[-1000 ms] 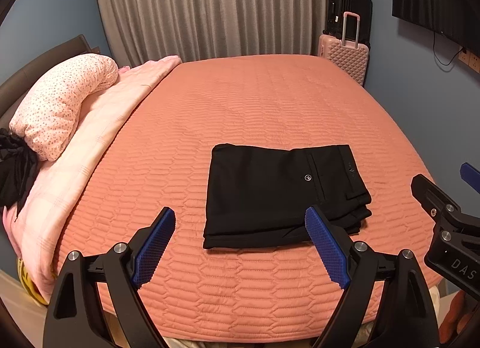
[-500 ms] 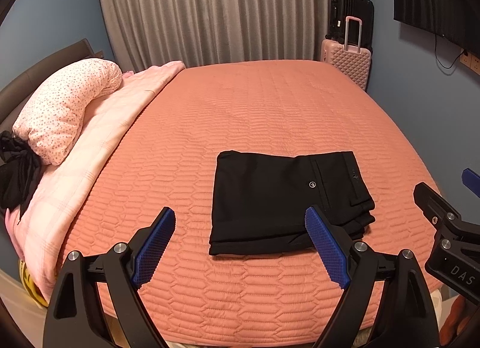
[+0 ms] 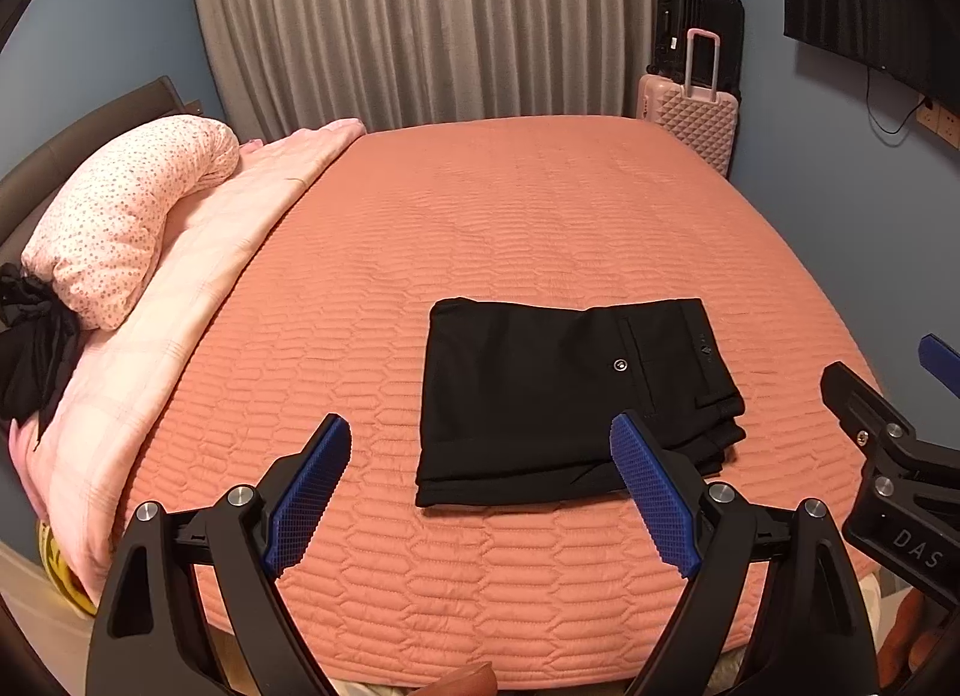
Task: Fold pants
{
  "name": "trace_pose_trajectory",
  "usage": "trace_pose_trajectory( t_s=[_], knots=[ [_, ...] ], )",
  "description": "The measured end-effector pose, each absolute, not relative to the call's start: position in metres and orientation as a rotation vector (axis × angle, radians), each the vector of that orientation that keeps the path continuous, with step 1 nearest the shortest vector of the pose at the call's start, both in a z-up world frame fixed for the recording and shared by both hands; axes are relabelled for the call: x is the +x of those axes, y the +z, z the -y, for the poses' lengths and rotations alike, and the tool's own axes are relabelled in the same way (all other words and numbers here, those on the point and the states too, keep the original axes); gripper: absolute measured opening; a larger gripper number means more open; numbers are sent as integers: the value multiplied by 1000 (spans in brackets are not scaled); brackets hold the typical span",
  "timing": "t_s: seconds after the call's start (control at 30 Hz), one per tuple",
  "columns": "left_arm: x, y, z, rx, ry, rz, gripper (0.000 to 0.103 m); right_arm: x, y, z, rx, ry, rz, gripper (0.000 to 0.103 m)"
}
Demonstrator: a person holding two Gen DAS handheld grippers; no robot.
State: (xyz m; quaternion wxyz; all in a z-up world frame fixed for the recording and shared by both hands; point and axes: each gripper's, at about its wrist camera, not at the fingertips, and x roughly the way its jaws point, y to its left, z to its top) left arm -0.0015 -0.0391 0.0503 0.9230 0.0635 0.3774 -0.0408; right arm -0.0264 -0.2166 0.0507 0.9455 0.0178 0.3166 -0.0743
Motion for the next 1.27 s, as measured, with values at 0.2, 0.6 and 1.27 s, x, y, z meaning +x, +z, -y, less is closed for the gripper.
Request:
trace_pose_trajectory(
  t_s=[0.2, 0.6, 1.27],
  knots=[
    [-2, 50, 43, 152, -93, -780, 87, -27, 51, 217, 37, -152, -645, 98],
    [-4, 52, 44, 153, -94, -774, 87, -28, 51, 215, 37, -156, -644, 98],
    [-2, 43, 46, 182, -67, -783, 86, -30, 51, 215, 37, -163, -646, 98]
  ],
)
